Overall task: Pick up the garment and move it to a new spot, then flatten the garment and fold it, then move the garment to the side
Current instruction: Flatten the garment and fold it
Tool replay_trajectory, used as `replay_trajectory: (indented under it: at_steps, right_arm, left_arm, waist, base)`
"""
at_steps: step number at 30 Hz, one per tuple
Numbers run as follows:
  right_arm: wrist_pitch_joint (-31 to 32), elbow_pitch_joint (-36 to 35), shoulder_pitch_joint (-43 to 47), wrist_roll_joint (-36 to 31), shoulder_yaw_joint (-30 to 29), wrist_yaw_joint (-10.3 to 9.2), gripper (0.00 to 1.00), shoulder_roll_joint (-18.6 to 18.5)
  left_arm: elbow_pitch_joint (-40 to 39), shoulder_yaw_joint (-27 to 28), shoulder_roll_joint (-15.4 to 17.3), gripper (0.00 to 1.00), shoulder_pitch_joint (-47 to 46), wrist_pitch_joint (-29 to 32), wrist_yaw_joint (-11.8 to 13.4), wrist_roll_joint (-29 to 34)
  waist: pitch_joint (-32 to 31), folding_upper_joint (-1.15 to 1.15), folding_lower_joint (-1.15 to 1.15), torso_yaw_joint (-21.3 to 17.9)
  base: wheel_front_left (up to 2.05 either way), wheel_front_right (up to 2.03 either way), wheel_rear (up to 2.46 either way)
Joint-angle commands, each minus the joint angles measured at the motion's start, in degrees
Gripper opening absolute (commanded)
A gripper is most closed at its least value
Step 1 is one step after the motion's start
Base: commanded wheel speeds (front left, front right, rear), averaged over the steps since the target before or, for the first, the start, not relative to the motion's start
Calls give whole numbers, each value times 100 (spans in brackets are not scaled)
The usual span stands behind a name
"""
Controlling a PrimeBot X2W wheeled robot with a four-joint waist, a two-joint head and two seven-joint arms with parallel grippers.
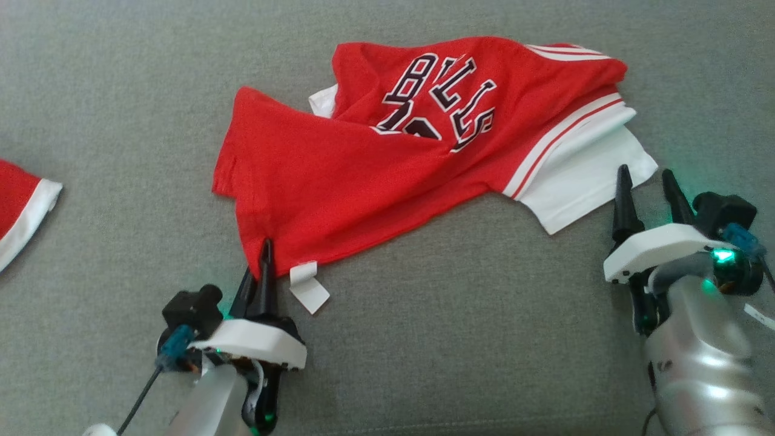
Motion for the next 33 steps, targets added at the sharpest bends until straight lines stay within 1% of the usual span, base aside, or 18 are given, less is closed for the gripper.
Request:
replay_trajectory:
  at_steps: [1,4,5,6,9,12,16,19,22,23,25,29,33]
  right_arm:
    - [-32,29,-206,-68,86,-4,100,-23]
    - [-32,577,-384,-74,18,-4,100,-4]
    - [-32,727,-417,-51,12,-4,63,2]
    - [-32,876,-442,-19,31,-4,1,9]
    - [-32,1140,-480,213,163,-4,0,29]
    - [-32,977,-455,539,327,-4,0,41]
    - [-32,159,-358,1071,533,-4,0,25]
    - [-32,-477,-326,1737,630,-4,0,5]
    - [-32,-1091,-431,2464,887,-4,0,-91]
    - [-32,-1091,-431,2464,887,-4,0,-91]
    - [-32,-1499,-539,2934,1087,-4,0,-212]
    - [-26,-2231,-812,3791,1356,-4,0,-490]
    - [224,-2759,-1194,4306,1463,-4,0,-791]
  left_arm:
    - [64,73,45,0,-123,67,-43,7]
    - [44,11,45,0,-185,67,-43,45]
    - [35,15,45,0,-192,67,-43,54]
    - [28,23,45,0,-197,67,-43,76]
    - [24,59,45,0,-189,67,-43,122]
    - [-57,174,45,0,-148,67,-44,137]
    - [-441,318,45,0,-171,67,-44,82]
    - [-859,382,58,0,-330,67,-44,186]
    - [-1314,325,325,0,-644,67,-44,375]
    - [-1314,325,325,0,-644,67,-44,375]
    - [-1555,283,593,0,-922,67,-44,445]
    - [-1866,346,1042,0,-1532,67,-44,363]
    - [-1943,218,1421,0,-2184,67,-44,213]
  waist:
    - [62,0,0,47]
    - [128,0,0,102]
    - [137,0,0,114]
    - [146,0,0,124]
    - [135,0,0,129]
    - [40,0,0,100]
    - [-253,0,0,36]
    - [-619,0,0,-22]
    - [-1011,0,0,-84]
    - [-1011,0,0,-84]
    - [-1281,0,0,-128]
    - [-1731,0,0,-224]
    - [-1930,0,0,-286]
  base:
    - [0,0,0]
    - [0,0,0]
    - [0,0,0]
    - [0,0,0]
    - [0,0,0]
    - [0,0,0]
    - [0,0,0]
    - [0,0,0]
    - [0,0,0]
    - [0,0,0]
    - [0,0,0]
    - [0,0,0]
    - [0,0,0]
